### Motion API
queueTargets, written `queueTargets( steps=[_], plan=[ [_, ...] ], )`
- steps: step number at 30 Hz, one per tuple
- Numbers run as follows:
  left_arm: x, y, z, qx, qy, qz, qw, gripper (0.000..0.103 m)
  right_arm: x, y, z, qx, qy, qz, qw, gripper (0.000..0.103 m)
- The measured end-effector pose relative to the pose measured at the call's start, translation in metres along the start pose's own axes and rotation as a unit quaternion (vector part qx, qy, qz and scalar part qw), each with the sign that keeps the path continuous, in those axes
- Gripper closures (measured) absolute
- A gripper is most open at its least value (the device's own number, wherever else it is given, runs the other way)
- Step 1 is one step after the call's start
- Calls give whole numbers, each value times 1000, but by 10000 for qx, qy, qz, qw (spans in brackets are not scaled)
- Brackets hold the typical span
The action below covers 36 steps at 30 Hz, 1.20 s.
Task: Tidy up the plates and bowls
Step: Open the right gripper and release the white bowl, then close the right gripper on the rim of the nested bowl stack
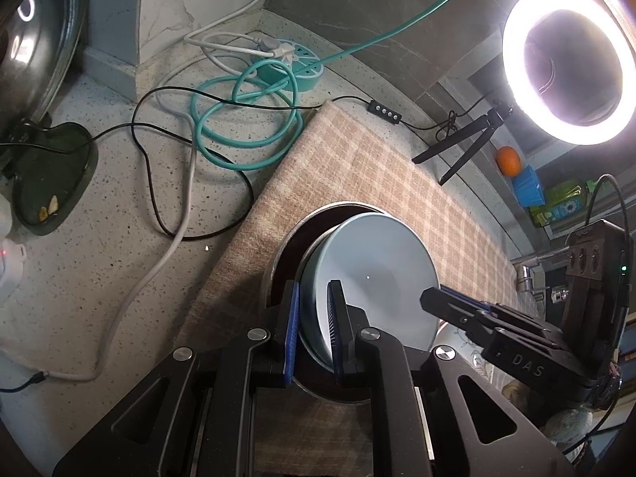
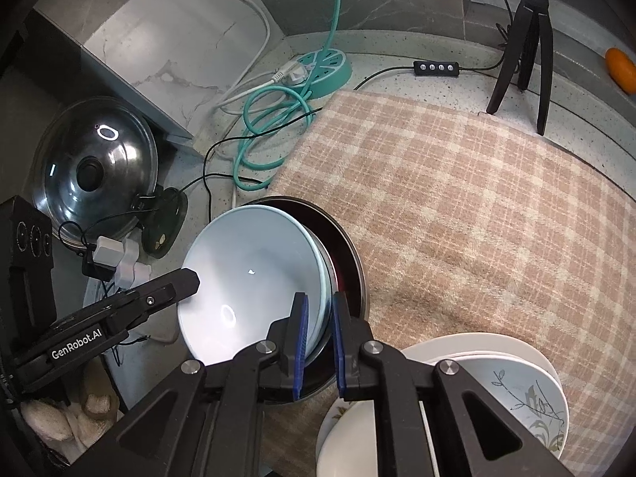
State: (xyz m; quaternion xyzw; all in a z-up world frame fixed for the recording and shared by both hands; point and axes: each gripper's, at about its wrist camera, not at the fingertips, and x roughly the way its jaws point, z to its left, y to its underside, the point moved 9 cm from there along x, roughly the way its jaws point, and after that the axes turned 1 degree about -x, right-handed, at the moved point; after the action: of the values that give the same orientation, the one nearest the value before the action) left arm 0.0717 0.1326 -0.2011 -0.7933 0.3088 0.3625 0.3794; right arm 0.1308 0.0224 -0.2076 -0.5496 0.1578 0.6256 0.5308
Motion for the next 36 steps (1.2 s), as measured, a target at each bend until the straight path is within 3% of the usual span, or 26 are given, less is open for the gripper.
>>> queueTargets(
  steps=[4,15,27,36],
  plan=[
    [-4,-1,1,69,-57,-73,9999,90,-7,-2,0,-166,113,-156,9997,79],
    [-22,-3,15,-111,-10,-408,9991,90,-25,-3,-25,220,-25,-508,9985,79],
    [-3,5,32,-346,117,-76,9993,90,-5,4,-40,735,-505,-66,9960,79],
    [4,6,30,-210,39,2,9998,91,3,2,-35,662,-470,63,9967,88]
  ],
)
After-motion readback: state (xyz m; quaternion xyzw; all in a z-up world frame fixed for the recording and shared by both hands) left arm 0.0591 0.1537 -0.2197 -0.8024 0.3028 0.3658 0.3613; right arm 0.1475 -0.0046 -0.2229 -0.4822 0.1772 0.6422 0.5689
